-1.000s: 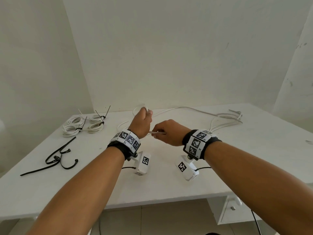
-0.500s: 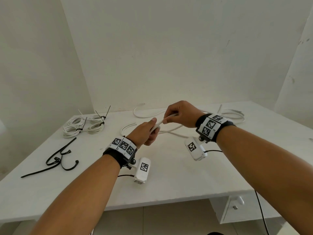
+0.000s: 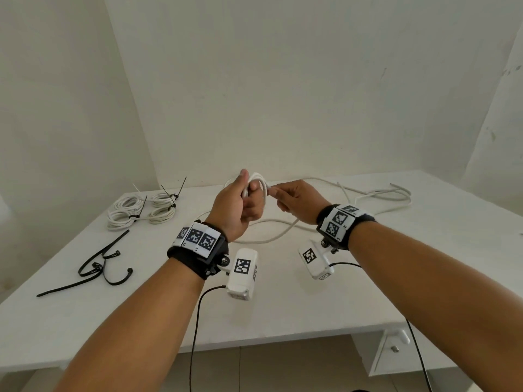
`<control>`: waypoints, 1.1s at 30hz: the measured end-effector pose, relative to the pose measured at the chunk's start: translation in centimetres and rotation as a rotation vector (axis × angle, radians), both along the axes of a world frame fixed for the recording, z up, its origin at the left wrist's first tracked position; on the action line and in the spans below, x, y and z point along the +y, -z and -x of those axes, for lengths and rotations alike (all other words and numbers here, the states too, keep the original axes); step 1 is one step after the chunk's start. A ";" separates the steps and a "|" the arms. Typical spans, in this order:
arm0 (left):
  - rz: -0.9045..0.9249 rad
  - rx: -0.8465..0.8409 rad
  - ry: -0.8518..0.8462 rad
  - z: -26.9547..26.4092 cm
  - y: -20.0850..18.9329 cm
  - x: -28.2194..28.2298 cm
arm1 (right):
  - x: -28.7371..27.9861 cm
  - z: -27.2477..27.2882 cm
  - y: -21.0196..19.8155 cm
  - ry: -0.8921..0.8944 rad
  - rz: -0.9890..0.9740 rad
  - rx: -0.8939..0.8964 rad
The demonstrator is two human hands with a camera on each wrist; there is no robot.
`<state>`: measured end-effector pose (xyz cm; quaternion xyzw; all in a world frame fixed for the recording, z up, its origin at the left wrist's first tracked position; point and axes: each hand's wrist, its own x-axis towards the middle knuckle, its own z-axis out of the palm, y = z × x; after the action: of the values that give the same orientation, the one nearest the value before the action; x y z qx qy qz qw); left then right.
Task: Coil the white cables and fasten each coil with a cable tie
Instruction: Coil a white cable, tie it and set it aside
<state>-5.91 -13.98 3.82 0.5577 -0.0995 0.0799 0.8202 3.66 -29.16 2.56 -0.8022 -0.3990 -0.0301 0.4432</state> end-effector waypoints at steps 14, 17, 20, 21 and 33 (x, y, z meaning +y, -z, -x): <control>0.284 -0.232 -0.340 -2.7 -2.2 0.5 | 0.7 0.2 3.3 0.089 0.419 -0.088; 0.282 -0.269 -0.481 -3.5 -3.8 1.6 | 0.2 0.2 4.2 0.064 0.437 -0.053; 0.051 -0.282 -0.624 -4.4 -3.5 2.3 | 0.4 0.6 3.6 0.018 0.425 -0.079; -0.030 -0.278 -0.661 -4.8 -3.1 2.4 | 0.5 0.9 3.3 -0.007 0.442 -0.080; -1.190 -0.220 -0.689 -6.5 2.4 5.0 | 0.5 0.8 -0.9 -0.032 0.398 -0.208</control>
<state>0.63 -9.00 1.41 0.9008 -0.0264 0.3237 0.2883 2.91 -28.69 3.41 -0.8599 -0.4533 -0.0263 0.2331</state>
